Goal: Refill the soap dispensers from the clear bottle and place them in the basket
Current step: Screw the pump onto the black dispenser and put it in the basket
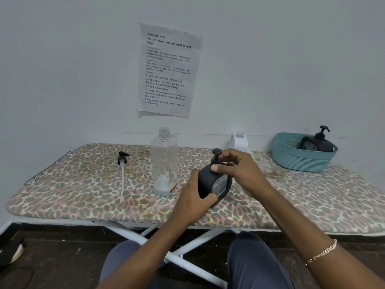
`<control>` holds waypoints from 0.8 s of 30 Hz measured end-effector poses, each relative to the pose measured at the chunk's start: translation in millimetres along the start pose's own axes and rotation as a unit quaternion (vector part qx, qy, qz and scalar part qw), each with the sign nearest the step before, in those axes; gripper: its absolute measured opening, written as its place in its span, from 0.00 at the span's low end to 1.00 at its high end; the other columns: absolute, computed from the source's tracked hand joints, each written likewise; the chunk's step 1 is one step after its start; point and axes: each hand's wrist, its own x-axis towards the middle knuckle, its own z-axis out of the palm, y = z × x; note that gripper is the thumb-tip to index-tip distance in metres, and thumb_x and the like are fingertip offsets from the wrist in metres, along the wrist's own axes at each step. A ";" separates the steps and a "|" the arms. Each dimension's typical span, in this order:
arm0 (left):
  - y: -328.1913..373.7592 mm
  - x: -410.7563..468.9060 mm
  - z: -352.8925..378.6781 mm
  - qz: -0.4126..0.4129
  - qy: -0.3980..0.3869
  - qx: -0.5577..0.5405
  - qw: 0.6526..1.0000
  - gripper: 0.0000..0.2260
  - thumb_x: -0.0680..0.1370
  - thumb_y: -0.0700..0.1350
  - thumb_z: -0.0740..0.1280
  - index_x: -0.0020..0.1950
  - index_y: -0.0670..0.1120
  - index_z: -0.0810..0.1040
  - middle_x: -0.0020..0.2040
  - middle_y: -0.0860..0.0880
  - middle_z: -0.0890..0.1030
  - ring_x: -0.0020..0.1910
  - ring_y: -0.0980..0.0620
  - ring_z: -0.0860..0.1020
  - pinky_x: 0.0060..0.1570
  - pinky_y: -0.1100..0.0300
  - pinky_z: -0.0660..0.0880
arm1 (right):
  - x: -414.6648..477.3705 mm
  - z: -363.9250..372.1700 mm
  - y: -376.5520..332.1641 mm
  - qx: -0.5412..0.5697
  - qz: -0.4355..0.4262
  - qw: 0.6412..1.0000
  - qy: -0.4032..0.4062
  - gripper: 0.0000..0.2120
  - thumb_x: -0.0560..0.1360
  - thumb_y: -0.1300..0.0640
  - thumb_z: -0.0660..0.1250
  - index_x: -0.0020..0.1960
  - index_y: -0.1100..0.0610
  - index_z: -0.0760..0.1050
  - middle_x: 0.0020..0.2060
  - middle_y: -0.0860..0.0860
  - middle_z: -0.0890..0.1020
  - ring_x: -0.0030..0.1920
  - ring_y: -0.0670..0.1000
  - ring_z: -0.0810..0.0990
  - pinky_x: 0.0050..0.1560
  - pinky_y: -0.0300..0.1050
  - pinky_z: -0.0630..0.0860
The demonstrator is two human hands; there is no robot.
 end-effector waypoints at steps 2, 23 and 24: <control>-0.1 -0.1 0.5 -0.002 0.000 0.004 1.000 0.18 0.76 0.46 0.72 0.60 0.52 0.67 0.46 0.50 0.80 0.38 0.56 0.79 0.33 0.64 0.74 | -1.6 5.2 3.2 -0.044 -0.010 0.999 0.025 0.16 0.67 0.51 0.84 0.48 0.52 0.81 0.48 0.54 0.85 0.51 0.55 0.85 0.55 0.54 0.81; -0.2 1.0 1.7 -0.002 0.004 -0.002 1.000 0.18 0.75 0.45 0.72 0.59 0.53 0.68 0.47 0.51 0.80 0.40 0.56 0.80 0.35 0.64 0.75 | -1.1 -3.5 -1.0 -0.060 -0.001 0.997 -0.054 0.15 0.76 0.54 0.77 0.61 0.48 0.82 0.58 0.45 0.85 0.63 0.45 0.82 0.68 0.49 0.75; -0.1 1.2 1.9 -0.001 0.002 -0.003 1.000 0.18 0.75 0.45 0.72 0.59 0.52 0.68 0.48 0.51 0.80 0.41 0.56 0.80 0.36 0.64 0.75 | -2.0 -6.0 -2.9 -0.035 0.010 0.997 -0.070 0.15 0.78 0.59 0.74 0.64 0.50 0.82 0.60 0.45 0.85 0.64 0.45 0.82 0.69 0.48 0.74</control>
